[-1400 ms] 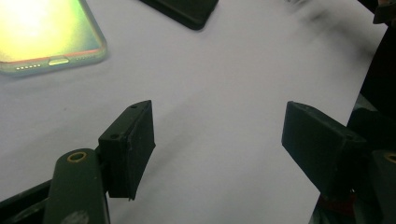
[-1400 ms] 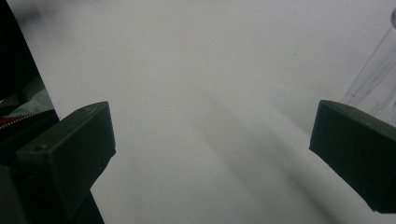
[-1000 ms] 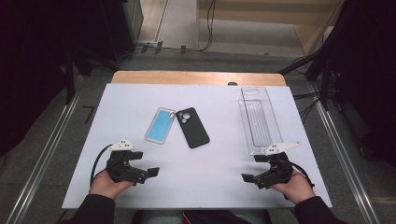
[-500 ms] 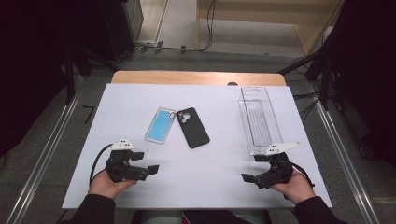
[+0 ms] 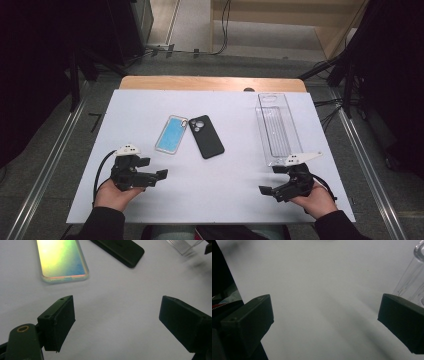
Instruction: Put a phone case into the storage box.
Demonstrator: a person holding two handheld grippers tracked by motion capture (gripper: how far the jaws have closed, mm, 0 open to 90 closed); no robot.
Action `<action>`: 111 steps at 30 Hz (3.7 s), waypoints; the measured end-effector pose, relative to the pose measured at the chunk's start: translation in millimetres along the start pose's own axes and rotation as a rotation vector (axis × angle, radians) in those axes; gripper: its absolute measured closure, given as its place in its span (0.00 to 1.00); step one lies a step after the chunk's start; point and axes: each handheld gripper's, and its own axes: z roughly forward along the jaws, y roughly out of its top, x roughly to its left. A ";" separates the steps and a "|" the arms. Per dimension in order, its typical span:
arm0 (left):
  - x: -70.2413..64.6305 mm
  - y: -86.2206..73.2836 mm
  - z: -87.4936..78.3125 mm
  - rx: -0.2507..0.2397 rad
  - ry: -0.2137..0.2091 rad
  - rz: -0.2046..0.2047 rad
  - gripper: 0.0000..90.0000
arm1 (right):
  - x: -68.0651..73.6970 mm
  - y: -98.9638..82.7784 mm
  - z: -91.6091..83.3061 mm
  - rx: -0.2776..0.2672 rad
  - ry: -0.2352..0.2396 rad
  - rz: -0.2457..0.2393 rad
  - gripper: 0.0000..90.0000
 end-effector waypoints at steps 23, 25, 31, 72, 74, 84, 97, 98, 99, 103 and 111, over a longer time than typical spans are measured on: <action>15.4 34.2 10.8 -0.029 0.014 0.022 0.00 | 0.7 0.5 0.1 -0.003 0.007 0.002 0.00; 17.8 39.3 14.0 -0.015 0.057 0.018 0.00 | 0.8 0.5 0.2 -0.002 0.006 0.001 0.00; 18.6 49.8 20.3 0.002 0.098 0.017 0.00 | 0.4 0.6 -0.1 -0.005 0.006 0.001 0.00; 37.6 94.4 81.8 -0.003 0.201 0.051 0.02 | 0.4 0.8 0.1 0.002 0.000 0.002 0.00; 38.0 94.6 83.5 -0.002 0.205 0.051 0.02 | 0.3 0.8 0.2 -0.001 0.001 0.001 0.00; 37.0 94.5 89.9 -0.026 0.244 0.056 0.02 | 0.1 0.7 -0.3 -0.002 -0.003 -0.001 0.00; 45.4 80.8 104.0 0.007 0.247 0.026 0.02 | 0.8 0.8 -0.7 -0.002 -0.003 -0.002 0.00; 45.1 80.0 105.7 0.006 0.258 0.031 0.02 | 0.8 0.8 -0.7 -0.002 -0.003 -0.003 0.00; 44.9 78.9 106.9 0.008 0.260 0.037 0.02 | 0.8 0.8 -0.7 -0.002 -0.002 -0.003 0.00; 44.4 76.0 111.5 0.017 0.274 0.048 0.02 | 0.8 0.9 -0.7 -0.002 -0.004 -0.003 0.00; 45.2 70.2 121.5 0.056 0.317 0.067 0.02 | 1.0 0.9 -0.7 -0.001 -0.005 -0.005 0.00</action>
